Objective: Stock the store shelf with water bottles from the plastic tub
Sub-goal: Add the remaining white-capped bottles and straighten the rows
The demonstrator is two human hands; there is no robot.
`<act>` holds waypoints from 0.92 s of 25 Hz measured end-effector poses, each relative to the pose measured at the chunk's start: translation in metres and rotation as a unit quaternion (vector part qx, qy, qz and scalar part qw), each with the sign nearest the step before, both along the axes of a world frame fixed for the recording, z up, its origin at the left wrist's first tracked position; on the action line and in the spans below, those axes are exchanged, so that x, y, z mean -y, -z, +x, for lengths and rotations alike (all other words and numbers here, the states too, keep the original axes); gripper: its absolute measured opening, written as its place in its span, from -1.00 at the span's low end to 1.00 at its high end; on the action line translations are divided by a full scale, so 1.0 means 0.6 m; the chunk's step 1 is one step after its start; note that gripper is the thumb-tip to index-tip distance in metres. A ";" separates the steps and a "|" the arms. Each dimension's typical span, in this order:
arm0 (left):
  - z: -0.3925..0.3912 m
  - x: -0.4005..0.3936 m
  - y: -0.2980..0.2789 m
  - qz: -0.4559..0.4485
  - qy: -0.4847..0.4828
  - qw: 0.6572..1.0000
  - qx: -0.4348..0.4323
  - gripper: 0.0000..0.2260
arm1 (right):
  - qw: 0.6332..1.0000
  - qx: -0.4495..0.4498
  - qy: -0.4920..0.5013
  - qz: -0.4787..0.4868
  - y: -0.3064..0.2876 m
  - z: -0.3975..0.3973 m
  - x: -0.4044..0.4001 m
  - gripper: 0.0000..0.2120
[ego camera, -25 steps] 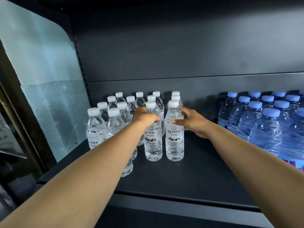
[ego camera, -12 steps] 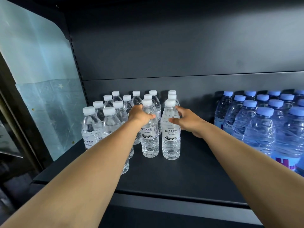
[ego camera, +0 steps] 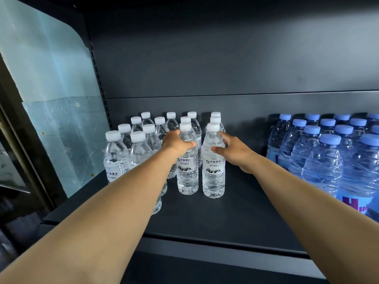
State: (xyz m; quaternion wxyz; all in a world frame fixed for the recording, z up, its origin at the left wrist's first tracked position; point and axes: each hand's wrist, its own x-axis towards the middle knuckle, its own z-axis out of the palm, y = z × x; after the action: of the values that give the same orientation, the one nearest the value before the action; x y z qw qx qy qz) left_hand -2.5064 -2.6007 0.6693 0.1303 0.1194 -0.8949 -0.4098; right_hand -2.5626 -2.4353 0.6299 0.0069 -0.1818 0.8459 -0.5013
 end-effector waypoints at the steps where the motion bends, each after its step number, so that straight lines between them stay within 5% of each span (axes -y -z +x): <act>1: 0.001 0.001 -0.001 -0.004 0.002 1.000 0.004 -0.35 | 1.000 -0.004 0.006 0.005 -0.001 0.005 0.001 -0.38; 9: 0.023 0.006 -0.017 -0.030 0.009 0.999 0.011 -0.39 | 0.995 -0.018 0.042 0.092 -0.036 0.046 -0.001 -0.37; 13: 0.065 0.000 -0.048 -0.156 0.030 0.987 -0.014 -0.35 | 0.986 -0.065 0.086 0.126 -0.080 0.103 -0.007 -0.39; 19: 0.200 0.035 -0.078 -0.437 0.100 0.893 -0.032 -0.32 | 0.938 -0.179 0.142 0.261 -0.125 0.249 0.002 -0.39; 23: 0.301 0.072 -0.054 -0.524 0.115 0.844 -0.023 -0.29 | 0.909 -0.254 0.143 0.299 -0.102 0.341 0.028 -0.33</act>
State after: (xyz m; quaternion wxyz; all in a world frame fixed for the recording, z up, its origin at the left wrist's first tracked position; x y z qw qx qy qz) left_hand -2.3259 -2.6441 0.7014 0.1463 -0.0798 -0.9804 0.1055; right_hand -2.3582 -2.4524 0.6913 -0.2259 -0.1694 0.9463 -0.1572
